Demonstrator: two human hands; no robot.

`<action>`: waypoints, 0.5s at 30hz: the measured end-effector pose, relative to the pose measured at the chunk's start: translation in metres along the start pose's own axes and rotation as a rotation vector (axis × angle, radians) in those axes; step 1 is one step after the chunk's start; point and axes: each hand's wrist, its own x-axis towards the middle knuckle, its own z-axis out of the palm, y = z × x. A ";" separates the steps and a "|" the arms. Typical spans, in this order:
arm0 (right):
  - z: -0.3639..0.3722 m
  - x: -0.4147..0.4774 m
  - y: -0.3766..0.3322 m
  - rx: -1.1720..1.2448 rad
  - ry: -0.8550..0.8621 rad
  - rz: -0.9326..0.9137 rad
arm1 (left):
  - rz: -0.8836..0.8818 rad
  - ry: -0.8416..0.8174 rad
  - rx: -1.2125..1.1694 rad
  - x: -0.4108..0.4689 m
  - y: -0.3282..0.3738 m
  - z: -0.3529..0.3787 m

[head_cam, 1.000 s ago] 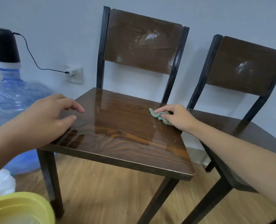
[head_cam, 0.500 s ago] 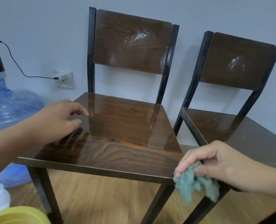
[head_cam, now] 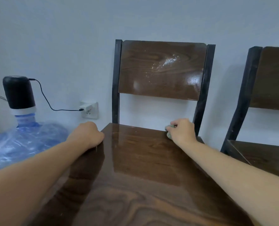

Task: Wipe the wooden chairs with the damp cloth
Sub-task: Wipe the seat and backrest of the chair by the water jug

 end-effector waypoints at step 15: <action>0.071 -0.041 -0.103 -0.095 -0.664 -0.295 | -0.161 -0.228 -0.081 0.035 -0.009 -0.002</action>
